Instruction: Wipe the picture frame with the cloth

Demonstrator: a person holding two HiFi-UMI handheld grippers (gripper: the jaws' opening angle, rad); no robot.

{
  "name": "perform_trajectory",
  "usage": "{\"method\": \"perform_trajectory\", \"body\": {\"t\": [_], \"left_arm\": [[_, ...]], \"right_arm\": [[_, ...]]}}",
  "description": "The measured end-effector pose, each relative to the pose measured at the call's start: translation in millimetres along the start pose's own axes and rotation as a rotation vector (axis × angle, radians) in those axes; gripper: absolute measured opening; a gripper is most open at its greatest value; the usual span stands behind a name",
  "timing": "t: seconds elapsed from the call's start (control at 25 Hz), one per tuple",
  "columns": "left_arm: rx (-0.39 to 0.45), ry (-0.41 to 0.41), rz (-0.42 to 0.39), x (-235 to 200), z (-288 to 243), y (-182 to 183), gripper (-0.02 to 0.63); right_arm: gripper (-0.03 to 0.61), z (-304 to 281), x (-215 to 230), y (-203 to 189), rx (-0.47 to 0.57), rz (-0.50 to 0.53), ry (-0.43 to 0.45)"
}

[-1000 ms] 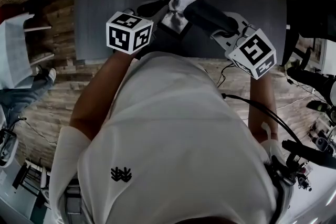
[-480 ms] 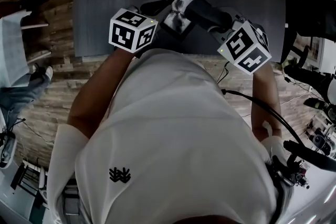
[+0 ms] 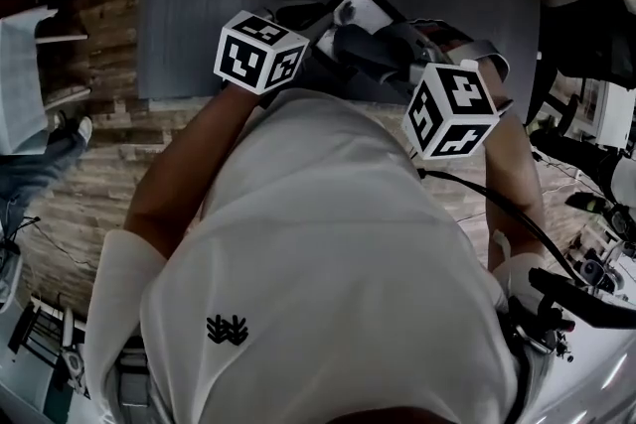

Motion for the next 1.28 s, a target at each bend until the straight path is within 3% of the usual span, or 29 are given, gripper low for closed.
{"method": "perform_trajectory", "body": {"t": [0.12, 0.4, 0.56, 0.72, 0.88, 1.12, 1.28], "left_arm": [[-0.004, -0.012, 0.002, 3.3, -2.0, 0.4, 0.074], [-0.004, -0.034, 0.005, 4.6, 5.3, -5.0, 0.074], [-0.009, -0.042, 0.007, 5.3, 6.4, -8.8, 0.074], [-0.013, -0.048, 0.004, 4.4, 8.3, -11.1, 0.074], [-0.013, -0.063, 0.003, 5.3, 13.8, -10.3, 0.074], [-0.022, -0.079, 0.005, 5.9, 17.6, -15.1, 0.074], [-0.034, -0.087, 0.011, 5.3, 17.5, -19.0, 0.074]], "right_arm": [[0.086, -10.1, -7.5, -3.7, -0.055, 0.086, 0.044], [0.086, -4.0, 27.0, -42.9, -0.22, 0.073, -0.054], [0.086, 2.2, 29.2, -25.1, -0.173, 0.09, -0.07], [0.086, -6.8, 12.5, 8.4, -0.11, 0.182, -0.023], [0.086, -17.7, 11.6, 8.4, -0.153, 0.23, -0.004], [0.086, -16.2, 43.4, -23.0, -0.241, 0.144, -0.088], [0.086, -18.9, 45.7, -4.1, -0.183, 0.146, -0.102]]}}
Point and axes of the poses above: the fingertips, and each gripper's own axes: z backward along the fingers, x to its right, y out of its top, the point moved 1 cm from there along z, backward along the fingers, and after that the axes turned 7 degrees about z, right-handed, at the moved point
